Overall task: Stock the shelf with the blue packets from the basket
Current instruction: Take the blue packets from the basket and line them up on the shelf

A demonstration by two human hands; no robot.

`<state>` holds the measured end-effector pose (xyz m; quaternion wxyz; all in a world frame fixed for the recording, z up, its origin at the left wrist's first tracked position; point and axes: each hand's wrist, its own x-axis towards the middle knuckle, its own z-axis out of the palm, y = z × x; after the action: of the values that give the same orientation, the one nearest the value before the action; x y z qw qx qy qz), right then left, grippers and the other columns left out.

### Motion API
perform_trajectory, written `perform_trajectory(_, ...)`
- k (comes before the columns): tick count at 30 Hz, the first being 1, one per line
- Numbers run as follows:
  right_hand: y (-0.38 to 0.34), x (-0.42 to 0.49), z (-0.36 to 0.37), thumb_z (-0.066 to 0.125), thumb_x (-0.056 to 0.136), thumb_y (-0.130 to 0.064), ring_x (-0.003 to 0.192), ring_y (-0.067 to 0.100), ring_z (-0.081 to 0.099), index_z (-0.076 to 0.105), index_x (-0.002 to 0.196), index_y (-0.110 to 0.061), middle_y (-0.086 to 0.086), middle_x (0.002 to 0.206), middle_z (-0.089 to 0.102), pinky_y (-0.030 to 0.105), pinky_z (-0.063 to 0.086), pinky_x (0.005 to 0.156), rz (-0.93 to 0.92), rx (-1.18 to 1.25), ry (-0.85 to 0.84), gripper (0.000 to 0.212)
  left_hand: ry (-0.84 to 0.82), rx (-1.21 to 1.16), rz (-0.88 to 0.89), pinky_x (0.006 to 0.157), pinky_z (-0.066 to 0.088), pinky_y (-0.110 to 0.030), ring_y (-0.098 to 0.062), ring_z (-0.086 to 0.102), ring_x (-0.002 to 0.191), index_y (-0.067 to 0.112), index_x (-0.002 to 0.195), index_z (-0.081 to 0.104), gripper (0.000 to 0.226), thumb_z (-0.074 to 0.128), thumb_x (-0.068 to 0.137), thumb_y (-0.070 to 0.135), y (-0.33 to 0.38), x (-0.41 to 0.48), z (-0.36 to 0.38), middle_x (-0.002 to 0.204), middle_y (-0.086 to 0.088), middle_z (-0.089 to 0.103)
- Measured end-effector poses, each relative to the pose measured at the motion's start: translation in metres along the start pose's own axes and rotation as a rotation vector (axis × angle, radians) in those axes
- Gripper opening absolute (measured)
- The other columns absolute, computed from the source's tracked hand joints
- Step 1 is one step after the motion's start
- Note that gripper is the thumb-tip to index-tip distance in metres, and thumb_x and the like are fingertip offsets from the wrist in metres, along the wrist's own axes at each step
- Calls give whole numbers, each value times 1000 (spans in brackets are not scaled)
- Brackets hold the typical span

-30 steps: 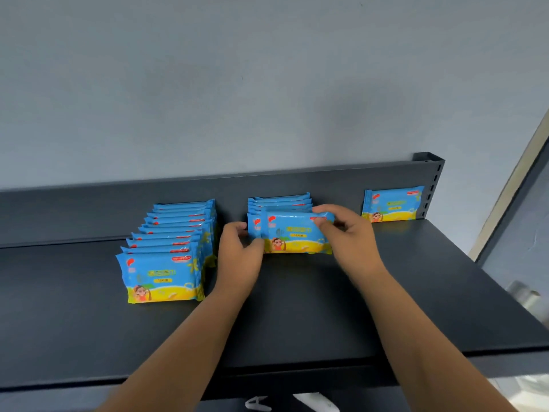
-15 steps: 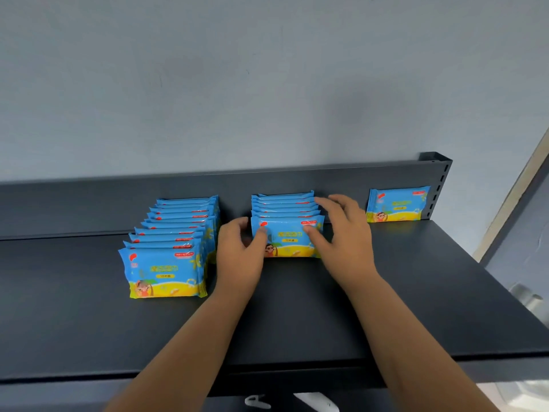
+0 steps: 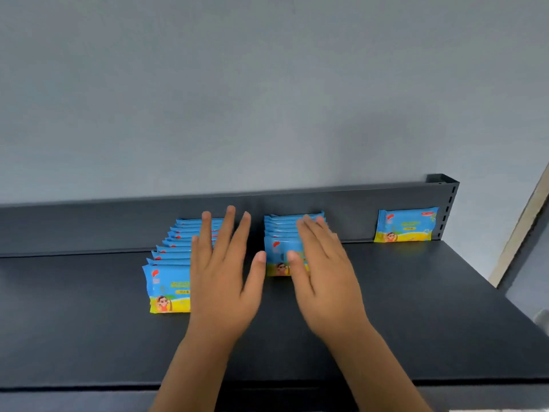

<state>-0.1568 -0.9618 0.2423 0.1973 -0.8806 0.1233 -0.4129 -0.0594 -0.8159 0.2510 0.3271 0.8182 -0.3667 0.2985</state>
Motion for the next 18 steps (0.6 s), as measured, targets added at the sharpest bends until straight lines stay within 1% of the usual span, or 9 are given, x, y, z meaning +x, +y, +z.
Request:
perform_trajectory(2,-22,-1,14,28,107,-51,158,8,12,37,158,-17,-6,166,32,38,18,128,-66,11,-73,62,-24,70,-81,126,12,-57,-18,-7,159,27,159,35,64,30,102,56,-14,-9,-11,171,9,17)
perform_trajectory(4,-43,-1,28,30,107,-51,158,11,14,39,157,-15,-3,166,33,39,17,128,-126,55,-134,62,-33,164,-130,127,6,-54,-20,-5,160,27,158,38,67,28,101,60,-27,-23,-26,171,8,19)
perform_trajectory(6,-61,-5,45,31,106,-51,158,15,17,42,155,-13,0,165,36,41,18,128,-177,83,-196,63,-49,264,-181,127,7,-54,-23,-1,160,28,157,40,68,26,101,62,-41,-42,-43,170,5,22)
perform_trajectory(8,-81,-14,62,30,105,-51,157,17,19,43,155,-13,1,164,37,43,19,128,-220,110,-256,64,-56,324,-256,127,8,-53,-23,-1,160,27,156,41,68,26,100,63,-57,-65,-63,170,6,23)
perform_trajectory(12,-138,-41,94,25,105,-53,158,15,14,40,157,-13,0,165,34,34,12,129,-290,162,-347,66,-38,387,-367,127,9,-55,-21,-2,160,27,157,40,66,27,102,61,-94,-109,-107,171,7,20)
perform_trajectory(13,-154,-50,102,24,106,-53,158,13,12,37,158,-15,-2,166,32,34,12,129,-306,175,-380,66,-35,398,-382,126,9,-55,-21,-3,160,27,157,39,65,27,102,59,-105,-120,-118,171,7,18)
perform_trajectory(16,-207,-75,135,22,107,-54,159,13,9,35,159,-17,-3,167,30,41,16,128,-381,202,-463,65,-7,428,-443,127,6,-54,-21,-4,160,27,158,37,64,25,103,57,-141,-153,-158,171,7,16)
perform_trajectory(18,-251,-91,160,19,106,-54,159,14,11,36,159,-17,-3,167,31,43,15,129,-421,202,-495,66,2,476,-485,127,5,-53,-22,-3,160,26,158,37,64,25,103,57,-170,-179,-191,171,6,16)
